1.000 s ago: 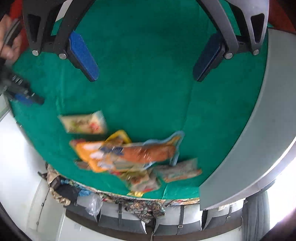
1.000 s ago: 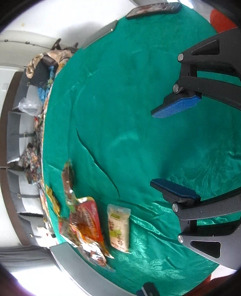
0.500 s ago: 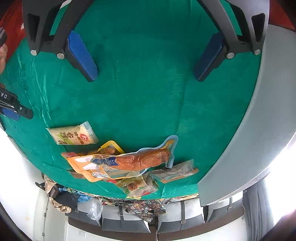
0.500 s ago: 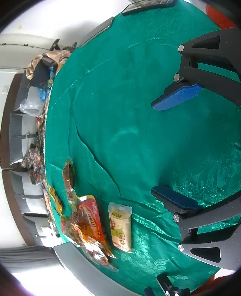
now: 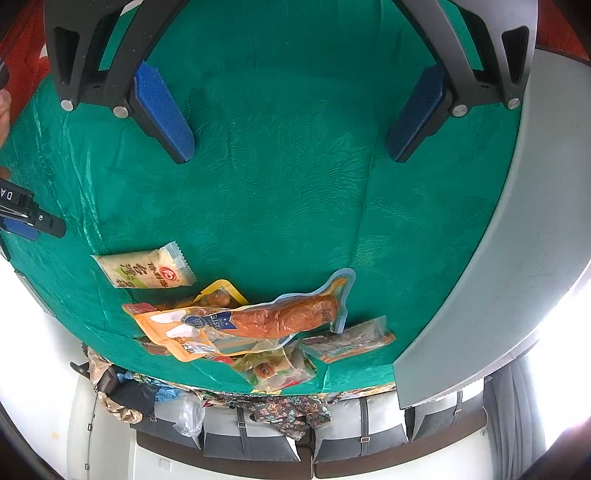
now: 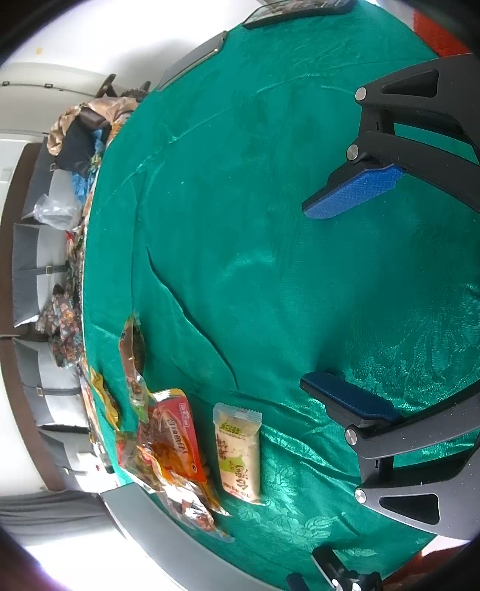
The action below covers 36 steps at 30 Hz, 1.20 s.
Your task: Organize snacks
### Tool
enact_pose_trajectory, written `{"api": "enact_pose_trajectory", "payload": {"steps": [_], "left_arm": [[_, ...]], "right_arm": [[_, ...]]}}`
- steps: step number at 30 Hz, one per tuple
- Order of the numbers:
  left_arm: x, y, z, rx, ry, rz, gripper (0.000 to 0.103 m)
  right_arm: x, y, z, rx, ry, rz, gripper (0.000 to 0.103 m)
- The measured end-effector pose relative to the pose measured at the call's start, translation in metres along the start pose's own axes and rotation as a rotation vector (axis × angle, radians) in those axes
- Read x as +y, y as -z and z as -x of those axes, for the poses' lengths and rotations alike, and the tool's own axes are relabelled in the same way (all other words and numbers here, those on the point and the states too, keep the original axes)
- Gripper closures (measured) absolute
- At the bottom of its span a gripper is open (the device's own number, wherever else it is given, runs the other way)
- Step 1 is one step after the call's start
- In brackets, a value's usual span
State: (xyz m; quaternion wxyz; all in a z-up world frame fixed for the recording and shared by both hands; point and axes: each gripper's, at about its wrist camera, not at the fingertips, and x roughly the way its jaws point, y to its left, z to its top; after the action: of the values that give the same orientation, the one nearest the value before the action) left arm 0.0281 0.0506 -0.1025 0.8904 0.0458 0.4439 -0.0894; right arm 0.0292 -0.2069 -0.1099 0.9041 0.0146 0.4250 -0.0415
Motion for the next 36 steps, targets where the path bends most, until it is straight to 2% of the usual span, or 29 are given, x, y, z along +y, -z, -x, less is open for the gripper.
{"api": "enact_pose_trajectory", "payload": {"steps": [36], "left_arm": [[0.0009, -0.0017, -0.0003, 0.014, 0.006, -0.010, 0.000]], "right_arm": [[0.0005, 0.0003, 0.0000, 0.001, 0.000, 0.001, 0.012]]}}
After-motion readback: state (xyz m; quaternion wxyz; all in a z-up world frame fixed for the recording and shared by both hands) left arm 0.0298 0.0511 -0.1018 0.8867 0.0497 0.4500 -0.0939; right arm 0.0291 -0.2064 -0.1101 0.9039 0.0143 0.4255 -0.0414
